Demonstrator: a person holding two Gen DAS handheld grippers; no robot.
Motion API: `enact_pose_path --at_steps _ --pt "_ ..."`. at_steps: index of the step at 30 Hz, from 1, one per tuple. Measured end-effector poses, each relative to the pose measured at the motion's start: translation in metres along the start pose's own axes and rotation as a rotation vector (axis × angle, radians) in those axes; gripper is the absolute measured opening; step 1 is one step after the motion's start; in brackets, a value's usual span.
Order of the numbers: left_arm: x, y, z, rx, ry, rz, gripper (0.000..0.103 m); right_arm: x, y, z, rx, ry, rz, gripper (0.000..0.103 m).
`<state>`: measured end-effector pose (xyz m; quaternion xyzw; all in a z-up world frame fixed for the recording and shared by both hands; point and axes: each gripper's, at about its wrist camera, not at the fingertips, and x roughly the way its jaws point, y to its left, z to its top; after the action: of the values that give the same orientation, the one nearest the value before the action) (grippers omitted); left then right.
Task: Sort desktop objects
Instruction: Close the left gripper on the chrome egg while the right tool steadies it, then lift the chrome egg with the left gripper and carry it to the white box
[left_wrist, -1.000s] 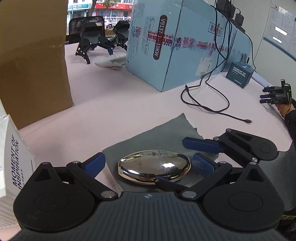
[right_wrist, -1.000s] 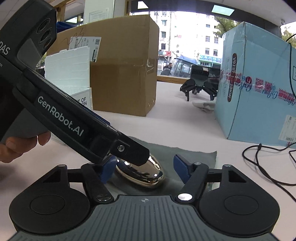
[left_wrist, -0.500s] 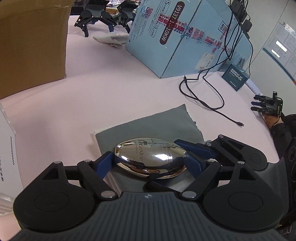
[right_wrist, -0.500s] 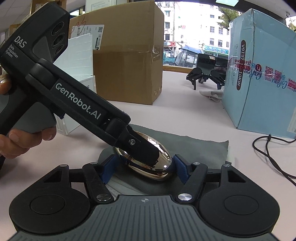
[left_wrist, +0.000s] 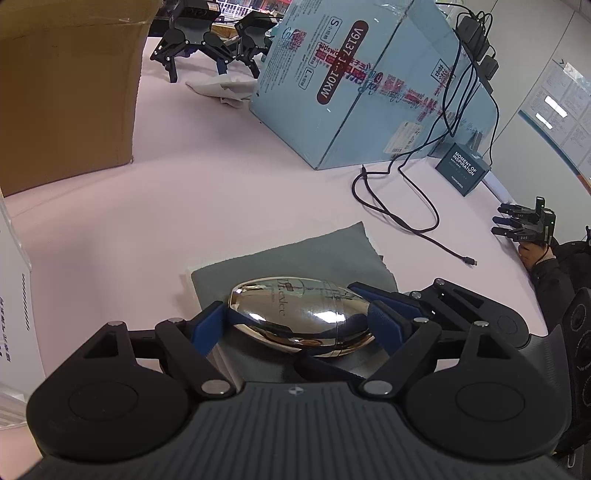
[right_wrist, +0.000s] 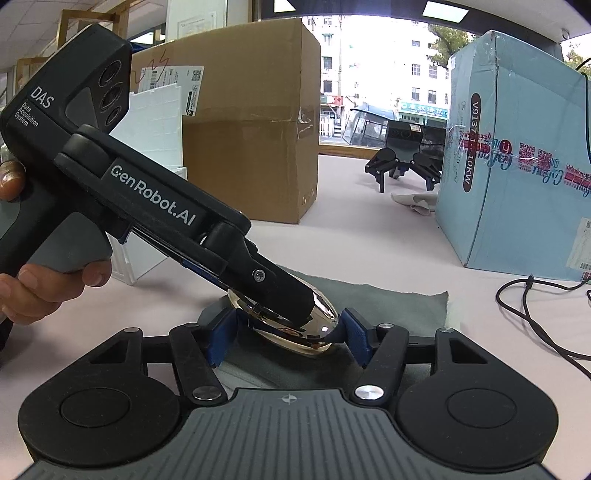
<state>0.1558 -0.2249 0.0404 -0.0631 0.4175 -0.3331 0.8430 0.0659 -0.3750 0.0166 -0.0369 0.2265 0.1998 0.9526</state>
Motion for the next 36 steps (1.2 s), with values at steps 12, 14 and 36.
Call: enact_pose_path --at_steps 12,14,36 --pt "-0.051 -0.020 0.008 0.054 -0.137 -0.030 0.081 -0.032 0.006 0.019 0.018 -0.209 -0.003 0.059" --pt "-0.061 -0.024 0.009 0.062 -0.166 -0.039 0.081 -0.037 0.007 0.024 0.029 -0.244 -0.003 0.059" --pt "-0.236 0.039 -0.017 -0.007 -0.444 0.089 0.081 -0.018 0.131 0.109 -0.135 -0.404 0.171 0.058"
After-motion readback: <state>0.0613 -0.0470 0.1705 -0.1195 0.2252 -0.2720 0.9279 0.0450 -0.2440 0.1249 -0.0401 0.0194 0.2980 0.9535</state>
